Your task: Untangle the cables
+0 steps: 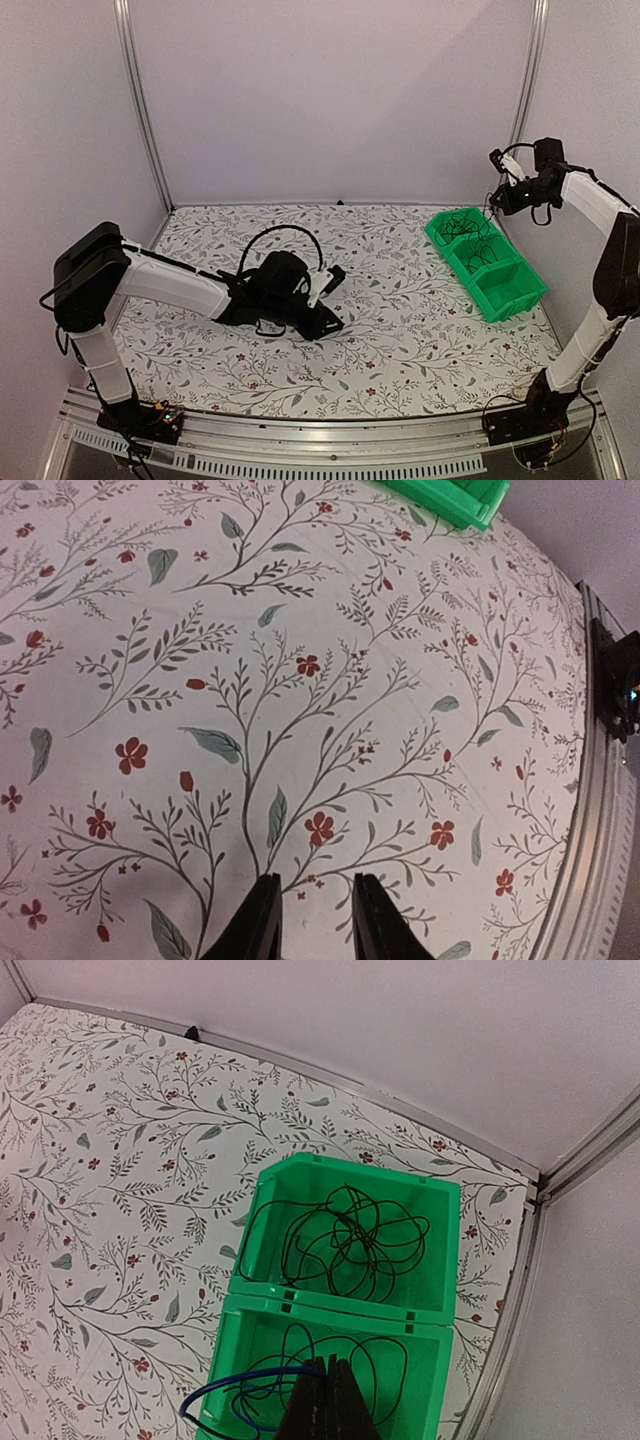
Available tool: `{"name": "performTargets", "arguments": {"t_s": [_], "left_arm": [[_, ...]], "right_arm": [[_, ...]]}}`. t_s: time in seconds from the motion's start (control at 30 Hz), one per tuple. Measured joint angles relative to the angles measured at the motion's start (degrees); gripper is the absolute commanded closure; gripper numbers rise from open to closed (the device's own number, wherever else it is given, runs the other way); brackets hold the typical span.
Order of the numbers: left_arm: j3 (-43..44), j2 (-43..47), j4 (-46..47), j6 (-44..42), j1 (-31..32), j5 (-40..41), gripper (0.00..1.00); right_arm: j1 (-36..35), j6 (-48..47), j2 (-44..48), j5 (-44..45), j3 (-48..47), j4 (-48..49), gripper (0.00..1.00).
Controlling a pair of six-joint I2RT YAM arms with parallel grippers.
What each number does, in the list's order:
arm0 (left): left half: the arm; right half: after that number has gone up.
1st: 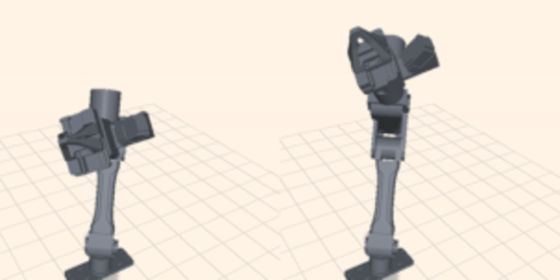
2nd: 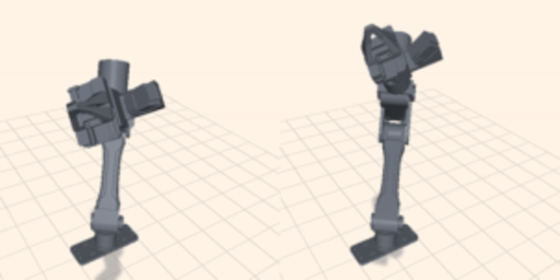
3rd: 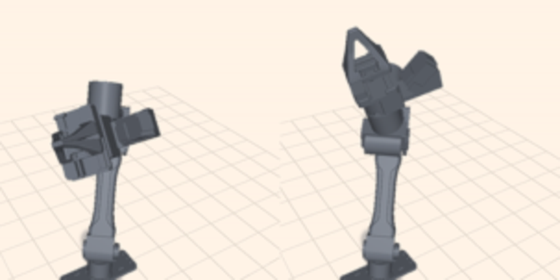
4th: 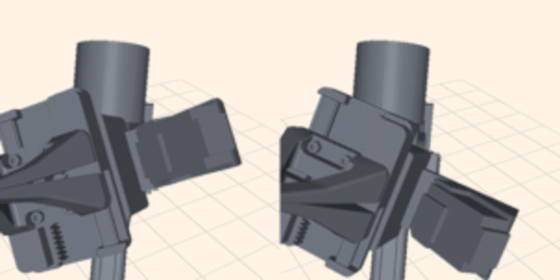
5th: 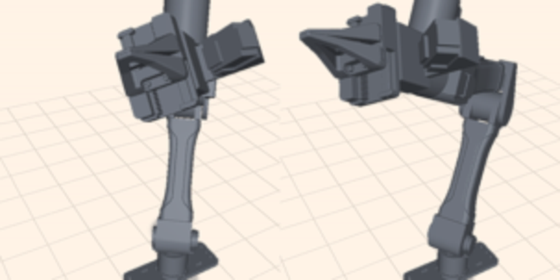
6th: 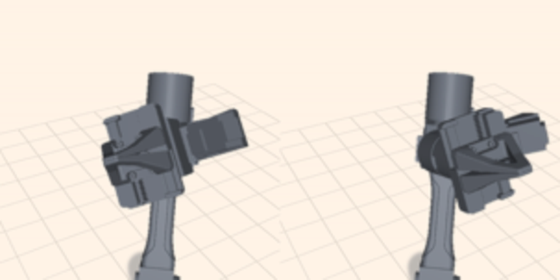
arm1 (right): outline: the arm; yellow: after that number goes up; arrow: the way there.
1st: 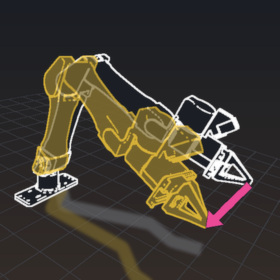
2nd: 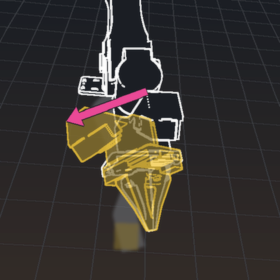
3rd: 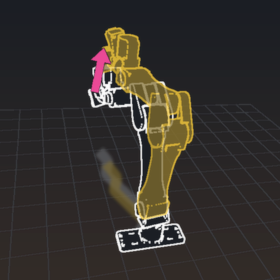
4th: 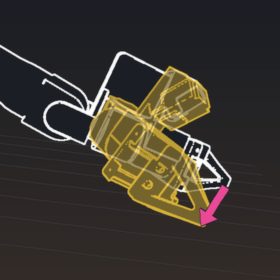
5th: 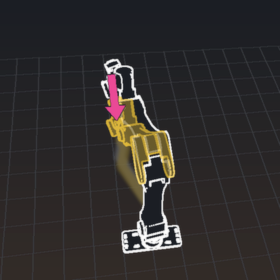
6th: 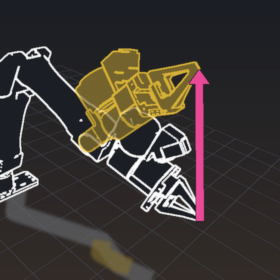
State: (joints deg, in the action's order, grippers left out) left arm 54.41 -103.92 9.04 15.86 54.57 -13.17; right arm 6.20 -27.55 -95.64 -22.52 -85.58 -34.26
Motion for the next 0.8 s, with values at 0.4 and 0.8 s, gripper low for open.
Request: {"name": "performTargets", "arguments": {"t_s": [0.4,0.8], "left_arm": [[0.0,0.0,-0.8,0.0,0.0,1.3,0.78],[0.0,0.0,-1.5,0.0,-0.6,2.8,0.79]], "right_arm": [[0.9,-5.1,-8.1,6.9,0.9,-1.3,1.00],[0.9,-6.1,-16.2,11.8,1.0,-2.5,0.99]]}}
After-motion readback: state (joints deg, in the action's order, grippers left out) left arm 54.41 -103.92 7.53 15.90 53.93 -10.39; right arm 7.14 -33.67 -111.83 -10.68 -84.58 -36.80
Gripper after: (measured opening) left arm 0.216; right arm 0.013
